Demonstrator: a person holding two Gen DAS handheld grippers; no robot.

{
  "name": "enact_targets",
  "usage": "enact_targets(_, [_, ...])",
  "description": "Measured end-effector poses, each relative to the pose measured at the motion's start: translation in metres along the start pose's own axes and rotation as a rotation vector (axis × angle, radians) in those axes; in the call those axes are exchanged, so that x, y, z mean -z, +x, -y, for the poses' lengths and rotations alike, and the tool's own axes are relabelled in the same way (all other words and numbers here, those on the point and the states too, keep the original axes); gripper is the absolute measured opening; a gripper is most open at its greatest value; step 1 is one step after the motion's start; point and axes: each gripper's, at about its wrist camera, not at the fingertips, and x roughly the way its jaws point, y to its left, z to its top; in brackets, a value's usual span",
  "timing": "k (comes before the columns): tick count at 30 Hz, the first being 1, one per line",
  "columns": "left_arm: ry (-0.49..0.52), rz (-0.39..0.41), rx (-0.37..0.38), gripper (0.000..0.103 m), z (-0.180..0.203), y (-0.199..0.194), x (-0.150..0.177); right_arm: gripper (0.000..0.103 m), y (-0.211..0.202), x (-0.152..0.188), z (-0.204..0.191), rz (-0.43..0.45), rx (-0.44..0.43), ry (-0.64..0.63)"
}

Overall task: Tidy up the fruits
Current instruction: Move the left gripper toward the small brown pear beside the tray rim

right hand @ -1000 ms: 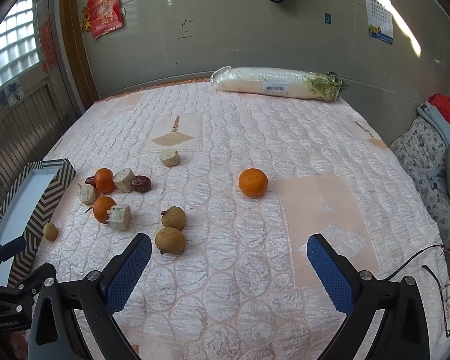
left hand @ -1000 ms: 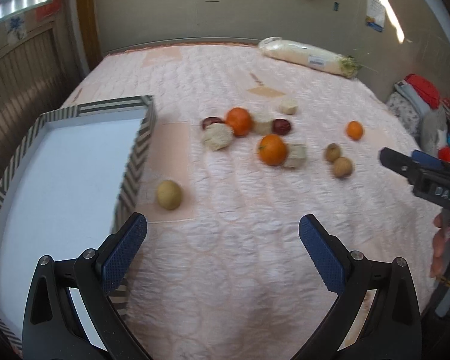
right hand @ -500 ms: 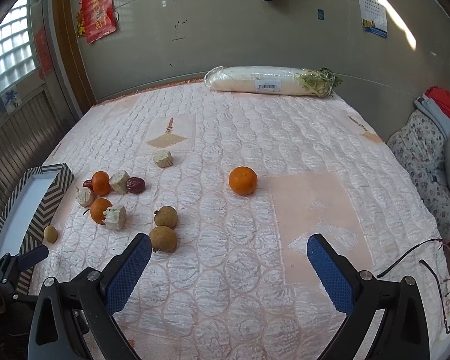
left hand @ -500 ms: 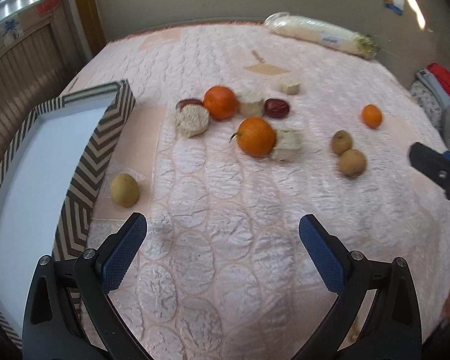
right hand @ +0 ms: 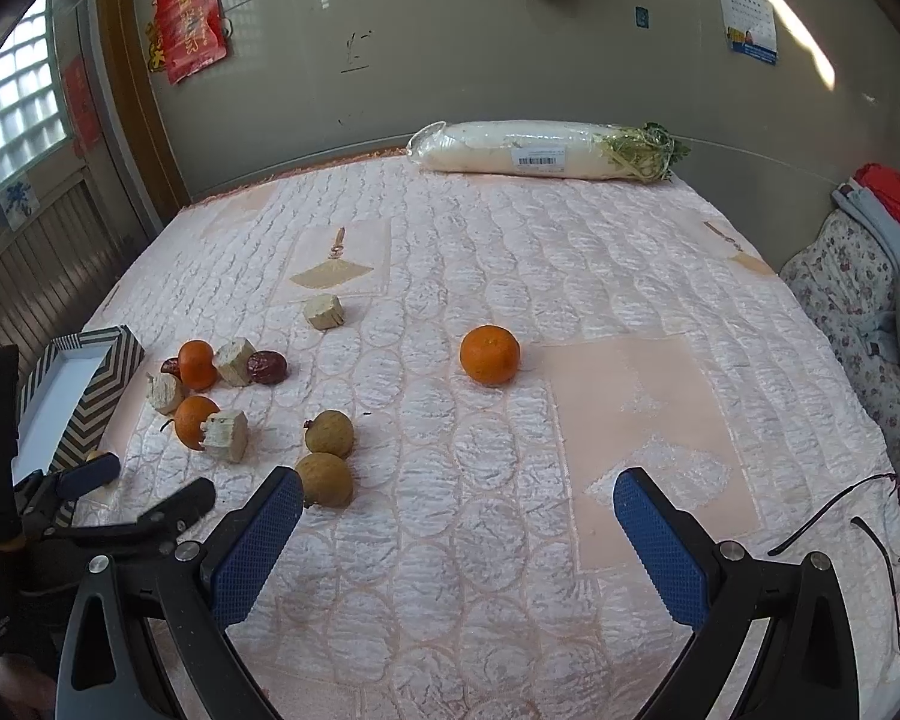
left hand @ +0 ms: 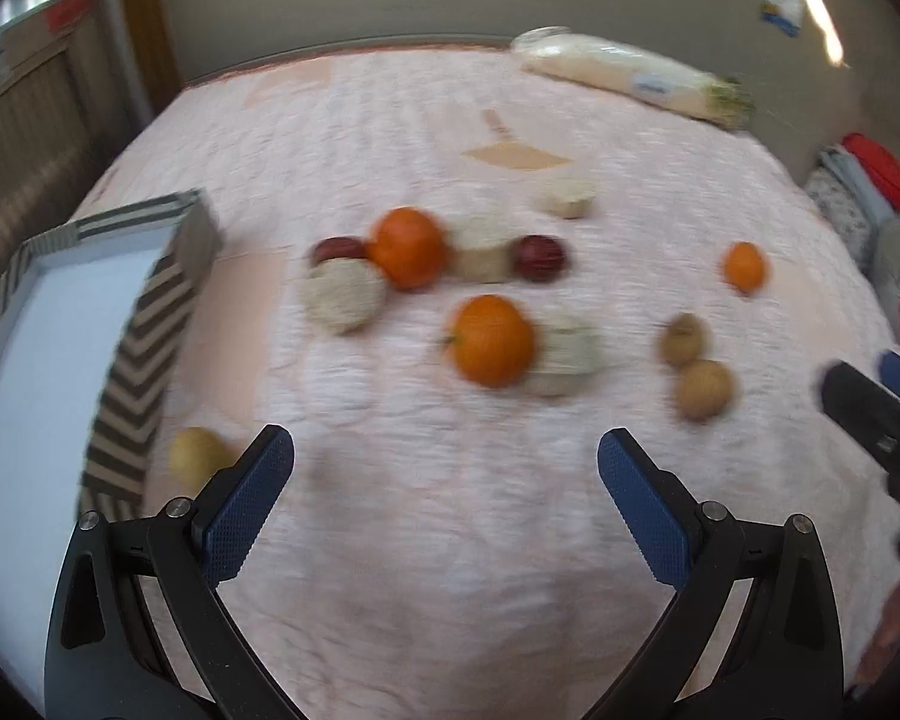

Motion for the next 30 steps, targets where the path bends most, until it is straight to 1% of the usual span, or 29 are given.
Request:
enact_targets(2, [0.048, 0.025, 0.042, 0.102, 0.011, -0.009, 0.001, 0.103, 0.000, -0.001, 0.000, 0.004, -0.002, 0.002])
enact_targets(4, [0.088, 0.045, 0.053, 0.102, 0.019, -0.017, 0.003, 0.103, -0.001, -0.001, 0.000, 0.006, 0.001, 0.003])
enact_targets(5, [0.091, 0.048, 0.054, 0.102, 0.020, -0.020, 0.003, 0.103, -0.002, -0.001, 0.000, 0.008, 0.002, 0.000])
enact_targets(8, [0.050, 0.039, 0.071, 0.102, 0.009, -0.026, 0.004, 0.103, -0.004, -0.002, -0.001, 0.013, 0.002, -0.004])
enact_targets(12, [0.005, 0.042, 0.068, 0.102, -0.011, -0.035, 0.013, 0.103, -0.007, -0.003, -0.002, 0.021, -0.008, -0.006])
enact_targets(18, [-0.065, 0.009, 0.118, 0.102, -0.038, -0.030, 0.019, 0.103, -0.011, -0.003, -0.003, 0.033, -0.016, -0.003])
enact_targets(20, [-0.100, -0.007, 0.121, 0.102, -0.046, -0.027, 0.017, 0.103, -0.012, -0.004, -0.004, 0.038, -0.026, -0.002])
enact_targets(21, [-0.118, -0.015, 0.125, 0.101, -0.050, -0.026, 0.016, 0.103, -0.013, -0.004, -0.005, 0.042, -0.036, -0.007])
enact_targets(22, [-0.135, -0.018, 0.126, 0.097, -0.054, -0.026, 0.014, 0.103, -0.013, -0.004, -0.006, 0.044, -0.044, -0.012])
enact_targets(23, [-0.143, -0.018, 0.120, 0.097, -0.058, -0.026, 0.012, 0.103, -0.014, -0.003, -0.007, 0.046, -0.050, -0.016])
enact_targets(25, [-0.171, -0.027, 0.120, 0.096, -0.066, -0.026, 0.008, 0.099, -0.014, -0.003, -0.008, 0.051, -0.067, -0.022])
enact_targets(27, [-0.192, -0.033, 0.105, 0.092, -0.073, -0.027, 0.005, 0.089, -0.012, -0.003, -0.008, 0.042, -0.085, -0.024])
enact_targets(30, [-0.210, -0.054, 0.082, 0.091, -0.083, -0.027, 0.003, 0.088, -0.009, -0.003, -0.009, 0.033, -0.104, -0.029])
